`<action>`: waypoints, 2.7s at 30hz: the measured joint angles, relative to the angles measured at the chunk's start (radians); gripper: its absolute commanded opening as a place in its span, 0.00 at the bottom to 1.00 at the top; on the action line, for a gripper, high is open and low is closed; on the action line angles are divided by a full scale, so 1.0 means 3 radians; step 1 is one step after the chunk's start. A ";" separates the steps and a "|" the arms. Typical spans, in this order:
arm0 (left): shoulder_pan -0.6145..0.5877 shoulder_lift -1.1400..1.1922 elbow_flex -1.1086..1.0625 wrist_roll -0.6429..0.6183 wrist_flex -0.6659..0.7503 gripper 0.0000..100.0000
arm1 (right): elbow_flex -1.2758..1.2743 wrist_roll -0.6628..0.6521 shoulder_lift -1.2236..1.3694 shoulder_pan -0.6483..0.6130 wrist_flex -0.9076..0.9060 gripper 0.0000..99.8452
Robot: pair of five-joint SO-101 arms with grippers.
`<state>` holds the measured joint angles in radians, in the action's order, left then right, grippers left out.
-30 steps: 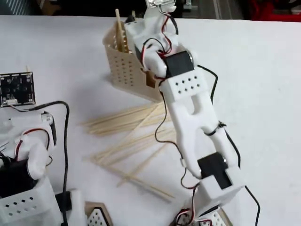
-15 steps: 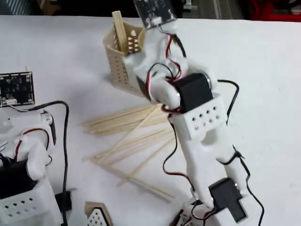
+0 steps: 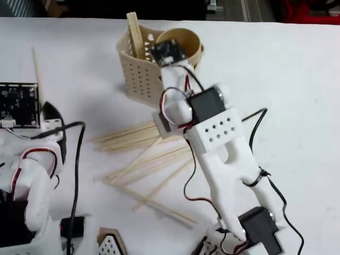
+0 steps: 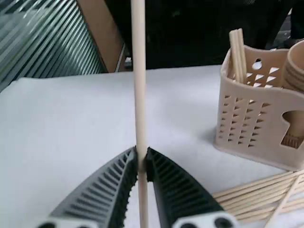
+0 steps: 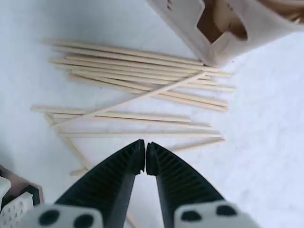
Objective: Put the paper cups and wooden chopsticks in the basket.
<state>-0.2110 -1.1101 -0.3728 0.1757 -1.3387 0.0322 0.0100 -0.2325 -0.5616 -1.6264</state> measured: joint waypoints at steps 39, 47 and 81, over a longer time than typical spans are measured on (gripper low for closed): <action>0.1130 0.0015 -0.1734 0.0000 0.4450 0.02 | -0.2961 0.0000 -0.1013 0.0041 0.2660 0.02; 0.1176 0.0583 -0.1744 -0.0159 0.5237 0.02 | -0.2961 0.0000 -0.1013 0.0041 0.2660 0.02; 0.1095 0.2440 0.0256 -0.0517 0.3422 0.13 | -0.2961 -0.0210 -0.1013 0.0102 0.2660 0.02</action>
<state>0.1174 -0.3782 -0.2961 0.0207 -0.3122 -0.8562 -0.0529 -0.5363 -0.5309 -0.8286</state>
